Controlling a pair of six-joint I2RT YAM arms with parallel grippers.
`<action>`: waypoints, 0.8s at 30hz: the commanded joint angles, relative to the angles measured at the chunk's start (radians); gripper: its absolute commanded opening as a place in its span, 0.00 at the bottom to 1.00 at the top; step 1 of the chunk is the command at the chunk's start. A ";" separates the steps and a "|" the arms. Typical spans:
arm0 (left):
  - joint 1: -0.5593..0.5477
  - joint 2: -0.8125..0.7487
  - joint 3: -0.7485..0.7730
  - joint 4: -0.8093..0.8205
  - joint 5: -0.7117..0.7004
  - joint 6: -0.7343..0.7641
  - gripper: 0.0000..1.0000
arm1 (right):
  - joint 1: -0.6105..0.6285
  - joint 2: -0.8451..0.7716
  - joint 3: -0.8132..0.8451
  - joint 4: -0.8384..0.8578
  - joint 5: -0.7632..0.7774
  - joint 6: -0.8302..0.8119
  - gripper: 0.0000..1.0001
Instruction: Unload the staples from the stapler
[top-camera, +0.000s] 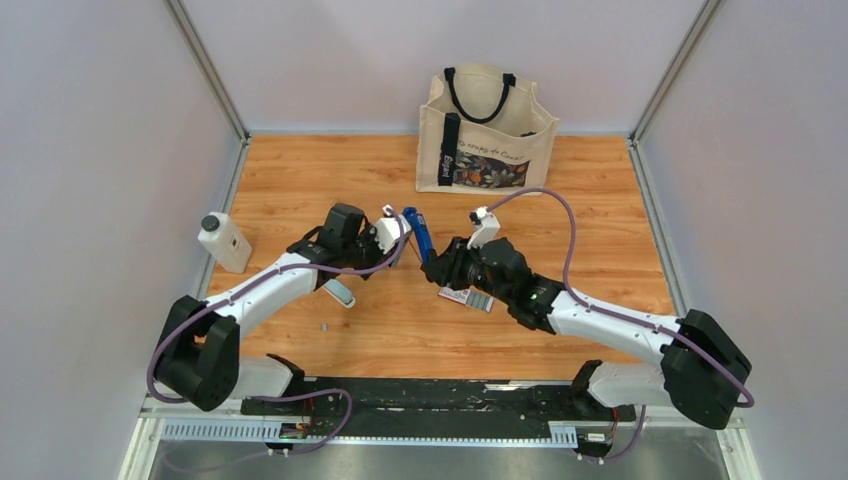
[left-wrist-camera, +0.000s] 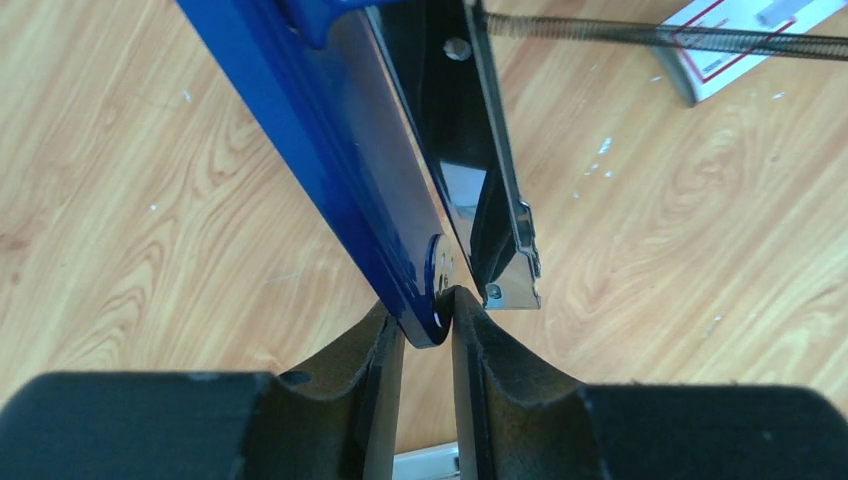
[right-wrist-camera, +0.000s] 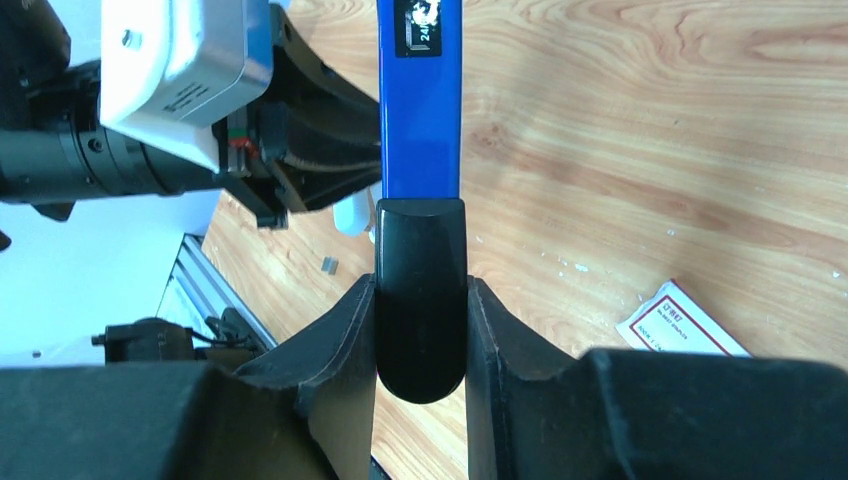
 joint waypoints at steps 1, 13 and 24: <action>-0.044 0.006 0.023 0.097 -0.153 0.099 0.24 | 0.019 -0.065 -0.059 0.058 -0.119 -0.036 0.00; -0.138 0.114 0.071 0.107 -0.454 0.104 0.20 | 0.020 -0.191 -0.274 0.075 -0.096 -0.025 0.00; -0.181 0.134 0.074 0.160 -0.544 0.184 0.20 | 0.023 -0.264 -0.360 0.046 -0.084 -0.078 0.00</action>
